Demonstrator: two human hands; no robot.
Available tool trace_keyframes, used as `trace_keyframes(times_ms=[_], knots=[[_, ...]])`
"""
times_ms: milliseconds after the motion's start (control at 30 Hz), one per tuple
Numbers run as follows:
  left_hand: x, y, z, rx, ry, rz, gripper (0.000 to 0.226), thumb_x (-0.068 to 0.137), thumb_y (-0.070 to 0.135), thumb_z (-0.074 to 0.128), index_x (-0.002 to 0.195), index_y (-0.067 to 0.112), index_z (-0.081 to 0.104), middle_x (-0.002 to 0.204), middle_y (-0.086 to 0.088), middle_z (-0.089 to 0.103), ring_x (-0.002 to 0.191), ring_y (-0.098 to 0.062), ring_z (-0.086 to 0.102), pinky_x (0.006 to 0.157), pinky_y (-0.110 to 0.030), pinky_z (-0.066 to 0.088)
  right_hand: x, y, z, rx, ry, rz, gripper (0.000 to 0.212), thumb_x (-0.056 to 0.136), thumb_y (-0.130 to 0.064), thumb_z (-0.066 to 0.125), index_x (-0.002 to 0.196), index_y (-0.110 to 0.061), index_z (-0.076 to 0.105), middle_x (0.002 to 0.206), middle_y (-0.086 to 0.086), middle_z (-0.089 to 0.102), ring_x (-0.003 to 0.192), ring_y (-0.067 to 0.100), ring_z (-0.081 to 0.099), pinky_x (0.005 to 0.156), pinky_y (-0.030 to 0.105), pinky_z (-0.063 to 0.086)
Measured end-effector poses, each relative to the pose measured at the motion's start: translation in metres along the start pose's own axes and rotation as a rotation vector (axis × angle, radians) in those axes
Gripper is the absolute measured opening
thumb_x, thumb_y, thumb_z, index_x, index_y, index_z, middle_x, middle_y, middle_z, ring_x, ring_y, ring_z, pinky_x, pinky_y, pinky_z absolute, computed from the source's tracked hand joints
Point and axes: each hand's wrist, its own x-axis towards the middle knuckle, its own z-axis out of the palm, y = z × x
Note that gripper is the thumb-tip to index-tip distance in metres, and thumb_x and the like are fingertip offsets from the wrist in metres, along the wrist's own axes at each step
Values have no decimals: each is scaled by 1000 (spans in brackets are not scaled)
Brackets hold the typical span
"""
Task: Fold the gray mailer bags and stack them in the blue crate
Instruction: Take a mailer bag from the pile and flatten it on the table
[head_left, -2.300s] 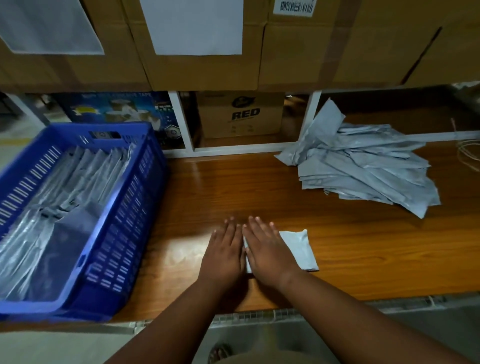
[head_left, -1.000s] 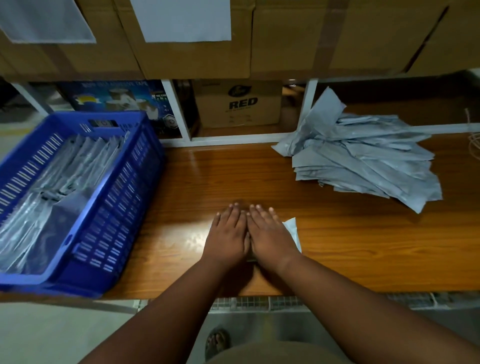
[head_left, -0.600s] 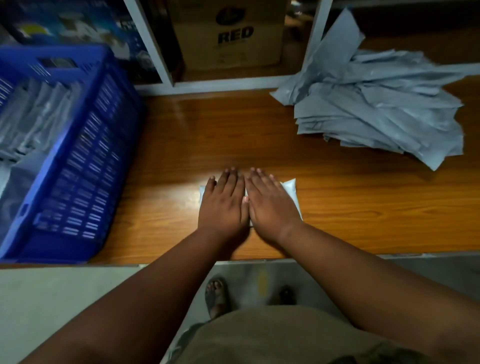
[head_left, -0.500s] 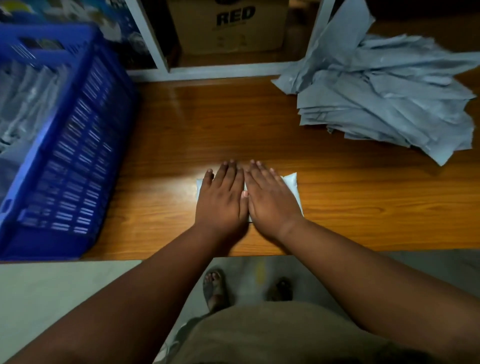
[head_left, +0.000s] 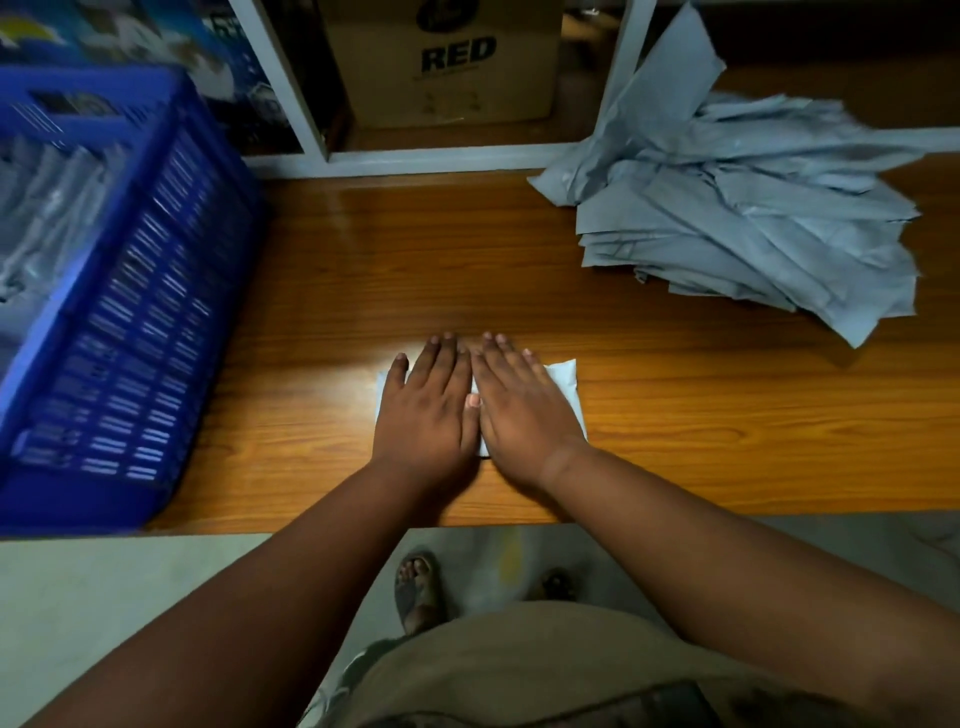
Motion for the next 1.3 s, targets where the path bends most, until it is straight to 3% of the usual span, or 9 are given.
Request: trace_keyframes(times_ms=[133, 233, 333, 533, 900, 1133, 1300], knots=[[10, 14, -7, 38, -3, -59, 61, 106, 43, 28, 154, 12, 50, 163, -14, 45, 156, -29, 34, 124, -66, 18, 0, 9, -20, 44, -69, -27, 60, 115, -32, 28, 170, -10, 19, 178, 11, 12, 165, 24, 3, 133, 46, 0], [20, 29, -3, -24, 25, -18, 54, 105, 39, 34, 143, 10, 57, 153, -17, 55, 150, -32, 42, 122, -63, 26, -8, 21, -23, -15, -15, 27, 61, 114, -38, 23, 169, -12, 24, 177, 10, 17, 165, 24, 8, 132, 46, -2], [24, 38, 5, -62, 49, 16, 56, 106, 37, 34, 149, 6, 54, 158, -21, 49, 151, -36, 40, 120, -59, 32, -15, 30, -17, -1, -9, 65, 65, 111, -41, 15, 170, -13, 20, 178, 9, 13, 165, 23, 3, 133, 46, -1], [21, 36, 13, -61, 76, 21, 60, 109, 37, 31, 162, 11, 40, 170, -15, 34, 159, -30, 28, 126, -55, 25, -18, 34, -9, -20, 24, 51, 63, 114, -40, 18, 170, -12, 17, 179, 9, 6, 165, 22, -2, 134, 45, 2], [22, 39, 14, 15, -3, -141, 62, 106, 52, 28, 165, 34, 32, 176, -11, 19, 163, -38, 10, 122, -73, 10, -14, 39, -5, -24, 3, 47, 65, 113, -42, 14, 171, -14, 15, 179, 8, 4, 165, 22, -5, 134, 48, 7], [23, 36, 7, 4, -54, -111, 64, 106, 53, 28, 165, 29, 31, 175, -16, 19, 161, -40, 13, 121, -71, 15, -13, 38, -2, -61, 3, 56, 63, 114, -44, 17, 171, -16, 11, 179, 7, 0, 165, 21, -7, 134, 46, 3], [20, 2, -23, 38, -177, 78, 72, 101, 70, 32, 160, 28, 35, 170, -14, 28, 157, -38, 23, 117, -65, 31, -13, 36, -15, -80, -62, 43, 74, 106, -52, 3, 171, -18, 13, 179, 9, -1, 165, 24, -6, 133, 45, 0]])
